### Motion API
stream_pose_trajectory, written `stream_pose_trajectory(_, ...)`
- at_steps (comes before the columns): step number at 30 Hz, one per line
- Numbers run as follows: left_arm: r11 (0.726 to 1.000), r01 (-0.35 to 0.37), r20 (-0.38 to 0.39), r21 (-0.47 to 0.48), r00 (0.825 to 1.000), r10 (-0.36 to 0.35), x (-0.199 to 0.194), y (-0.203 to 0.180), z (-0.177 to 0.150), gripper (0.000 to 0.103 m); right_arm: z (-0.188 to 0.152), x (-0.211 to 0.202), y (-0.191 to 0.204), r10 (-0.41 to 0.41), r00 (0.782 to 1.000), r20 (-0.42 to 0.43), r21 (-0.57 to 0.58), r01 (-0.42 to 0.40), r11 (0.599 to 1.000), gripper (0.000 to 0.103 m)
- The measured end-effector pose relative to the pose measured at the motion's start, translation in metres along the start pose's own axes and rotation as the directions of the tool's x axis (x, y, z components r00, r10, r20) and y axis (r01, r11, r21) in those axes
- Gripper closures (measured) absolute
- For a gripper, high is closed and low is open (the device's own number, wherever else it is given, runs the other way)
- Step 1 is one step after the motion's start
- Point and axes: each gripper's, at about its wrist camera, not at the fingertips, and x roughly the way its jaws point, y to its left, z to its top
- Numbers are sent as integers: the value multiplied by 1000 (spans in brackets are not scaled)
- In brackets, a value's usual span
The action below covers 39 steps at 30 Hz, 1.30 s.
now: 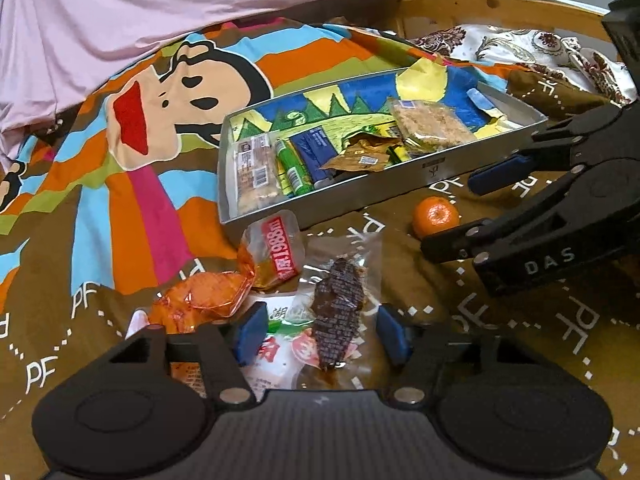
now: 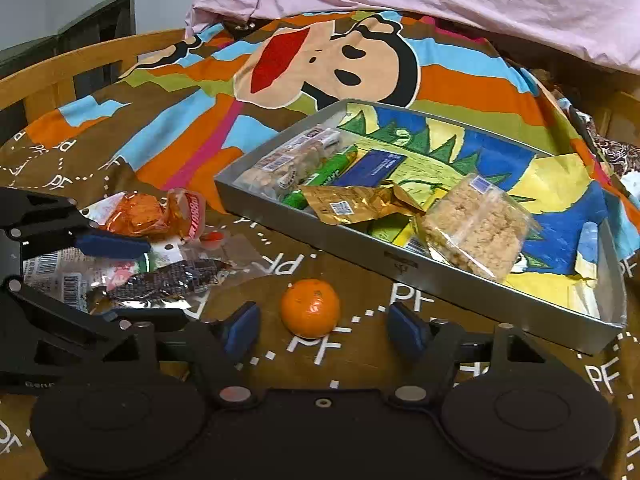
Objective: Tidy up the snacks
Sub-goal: 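Grasp the dried-meat packet with the left tool while the right tool grasps the tangerine, then carry the dried-meat packet and tangerine over the tray and lower them in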
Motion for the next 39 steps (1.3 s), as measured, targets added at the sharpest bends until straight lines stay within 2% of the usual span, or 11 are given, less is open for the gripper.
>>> stream_pose_trajectory(4,999,26,-13,21,1000,-26,0,-2,2,46,0,3,3,14,1000,-4,-13,-14,1000,46)
stream_pose_trajectory(8,997,66,-24,-29,997,-67,1,5,5,49,1,5,5,26,1000,-8,-12,-26,1000,60)
stream_pose_trajectory(12,994,85,-31,-70,996,-88,1,10,7,50,1,6,7,15,1000,-14,-17,-15,1000,67)
stream_pose_trajectory(26,970,124,-58,-209,989,-138,-6,21,11,52,3,2,11,-8,1000,-18,-42,8,999,67)
stream_pose_trajectory(31,949,145,-40,-279,986,-162,-12,29,12,52,4,-1,10,-19,1000,-5,-42,19,999,67)
stream_pose_trajectory(39,936,186,-15,-298,980,-200,-23,26,15,52,5,-20,11,-14,1000,6,-11,15,1000,67)
